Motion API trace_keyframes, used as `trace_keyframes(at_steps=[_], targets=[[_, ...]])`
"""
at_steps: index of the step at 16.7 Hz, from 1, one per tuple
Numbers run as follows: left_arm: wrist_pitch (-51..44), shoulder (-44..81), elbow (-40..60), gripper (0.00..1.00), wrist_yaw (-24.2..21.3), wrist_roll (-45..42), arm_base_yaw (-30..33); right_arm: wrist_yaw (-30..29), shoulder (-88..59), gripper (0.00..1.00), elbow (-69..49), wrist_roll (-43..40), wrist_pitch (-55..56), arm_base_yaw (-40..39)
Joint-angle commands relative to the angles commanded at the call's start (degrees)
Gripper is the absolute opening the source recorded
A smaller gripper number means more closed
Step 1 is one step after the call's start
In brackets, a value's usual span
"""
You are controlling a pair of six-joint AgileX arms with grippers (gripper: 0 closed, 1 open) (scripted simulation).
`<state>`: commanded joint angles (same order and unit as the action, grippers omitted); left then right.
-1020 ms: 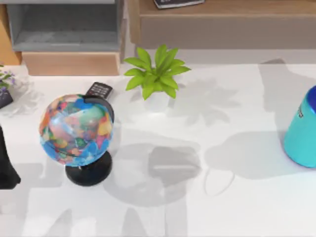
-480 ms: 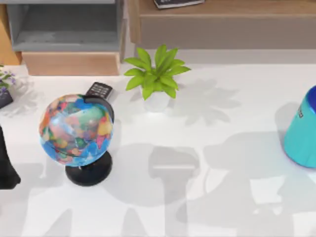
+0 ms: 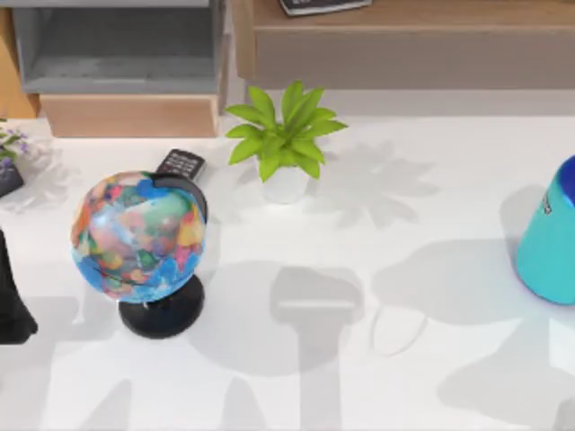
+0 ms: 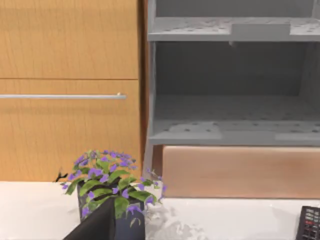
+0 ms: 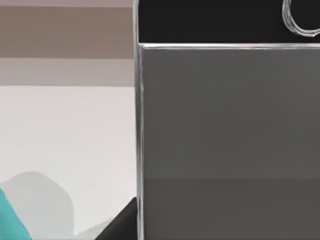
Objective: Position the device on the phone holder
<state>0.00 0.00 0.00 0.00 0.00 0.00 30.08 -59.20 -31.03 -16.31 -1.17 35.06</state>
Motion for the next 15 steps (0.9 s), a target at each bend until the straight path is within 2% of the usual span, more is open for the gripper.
trace_keyframes(at_steps=[10,15], targets=[[0.0,0.0,0.0,1.0,0.0,0.0,0.0,-0.2,-1.9,0.0,-0.7,2.5,1.5,-0.7],[0.0,0.0,0.0,1.0,0.0,0.0,0.0,-3.6,-7.8,0.0,-2.3,2.2,6.9,-3.9]])
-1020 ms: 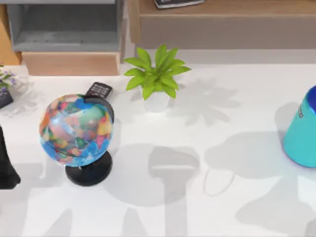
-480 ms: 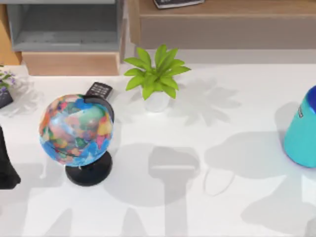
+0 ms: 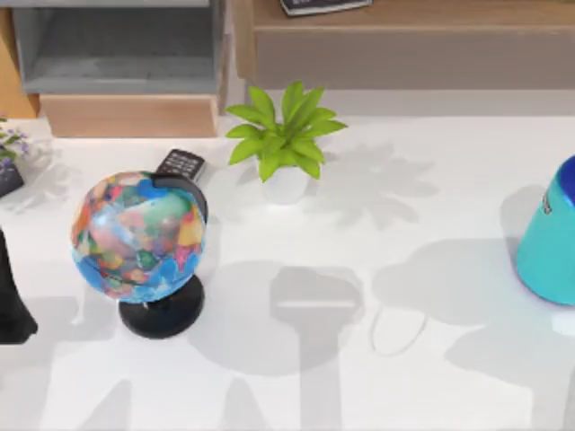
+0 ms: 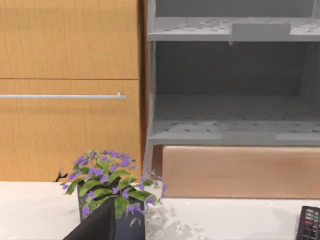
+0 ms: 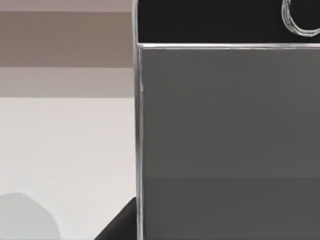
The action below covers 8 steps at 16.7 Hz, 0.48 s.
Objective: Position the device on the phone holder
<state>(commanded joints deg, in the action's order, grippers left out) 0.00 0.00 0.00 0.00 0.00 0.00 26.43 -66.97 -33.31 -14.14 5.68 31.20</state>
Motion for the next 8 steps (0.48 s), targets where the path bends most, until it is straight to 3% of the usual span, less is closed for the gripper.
trace_keyframes(at_steps=[8], targets=[[0.0,0.0,0.0,1.0,0.0,0.0,0.0,-1.9,-5.5,0.0,1.1,1.4,6.7,-2.3]])
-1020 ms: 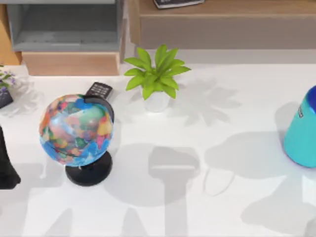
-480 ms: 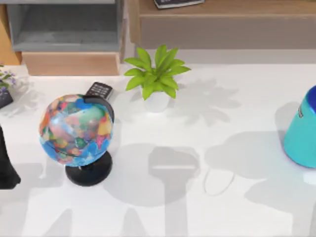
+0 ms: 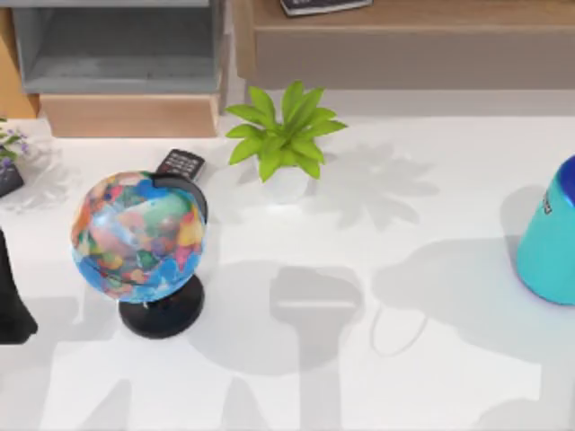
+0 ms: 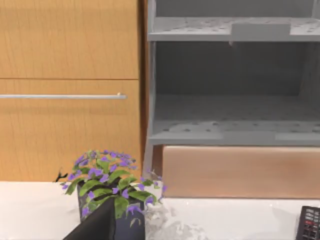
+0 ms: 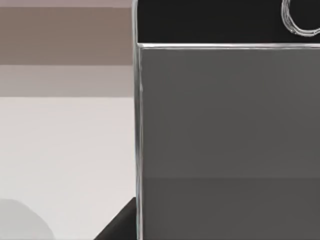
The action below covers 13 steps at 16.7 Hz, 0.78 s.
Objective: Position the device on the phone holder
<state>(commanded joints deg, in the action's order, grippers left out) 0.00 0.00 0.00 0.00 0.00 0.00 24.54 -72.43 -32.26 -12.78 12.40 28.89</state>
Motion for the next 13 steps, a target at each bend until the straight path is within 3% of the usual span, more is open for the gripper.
trace_keyframes(at_steps=[1,13], targets=[[0.0,0.0,0.0,1.0,0.0,0.0,0.0,0.0,0.0,0.0,0.0,0.0,0.0,0.0],[0.0,0.0,0.0,1.0,0.0,0.0,0.0,0.0,0.0,0.9,0.0,0.0,0.0,0.0]])
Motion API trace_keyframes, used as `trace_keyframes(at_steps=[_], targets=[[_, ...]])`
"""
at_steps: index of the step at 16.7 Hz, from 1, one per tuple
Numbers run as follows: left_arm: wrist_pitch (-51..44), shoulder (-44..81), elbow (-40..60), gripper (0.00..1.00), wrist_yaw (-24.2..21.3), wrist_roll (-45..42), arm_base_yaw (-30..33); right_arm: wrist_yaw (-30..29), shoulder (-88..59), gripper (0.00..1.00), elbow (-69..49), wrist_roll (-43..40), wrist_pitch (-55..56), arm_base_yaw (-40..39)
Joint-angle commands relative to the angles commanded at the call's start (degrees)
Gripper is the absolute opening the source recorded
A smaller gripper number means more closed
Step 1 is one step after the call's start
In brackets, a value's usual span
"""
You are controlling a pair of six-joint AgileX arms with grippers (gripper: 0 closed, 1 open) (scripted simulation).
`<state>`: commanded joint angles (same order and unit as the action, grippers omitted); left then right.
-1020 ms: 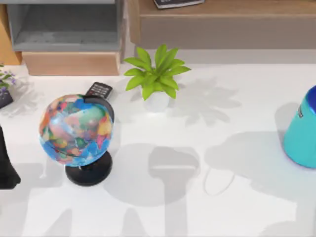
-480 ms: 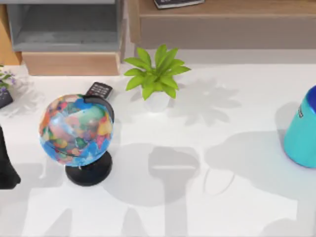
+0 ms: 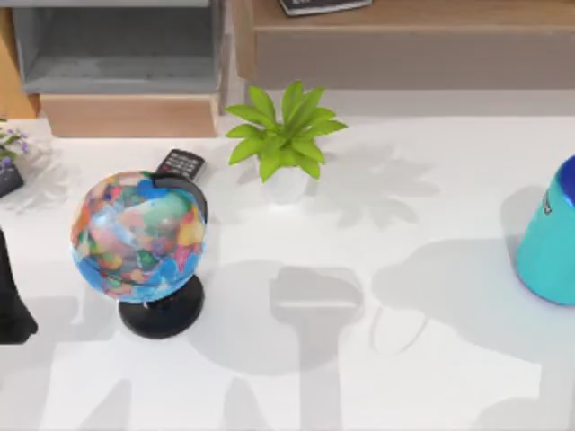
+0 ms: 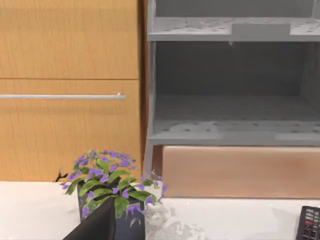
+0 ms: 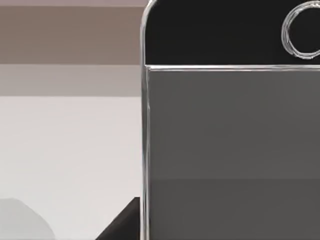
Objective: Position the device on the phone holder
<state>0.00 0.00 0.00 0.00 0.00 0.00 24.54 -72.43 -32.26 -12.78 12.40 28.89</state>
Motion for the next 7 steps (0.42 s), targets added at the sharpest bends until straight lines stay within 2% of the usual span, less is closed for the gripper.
trace_keyframes(at_steps=[1,2,7], targets=[[0.0,0.0,0.0,1.0,0.0,0.0,0.0,0.0,0.0,0.98,0.0,0.0,0.0,0.0],[0.0,0.0,0.0,1.0,0.0,0.0,0.0,0.0,0.0,1.0,0.0,0.0,0.0,0.0],[0.0,0.0,0.0,1.0,0.0,0.0,0.0,0.0,0.0,1.0,0.0,0.0,0.0,0.0]])
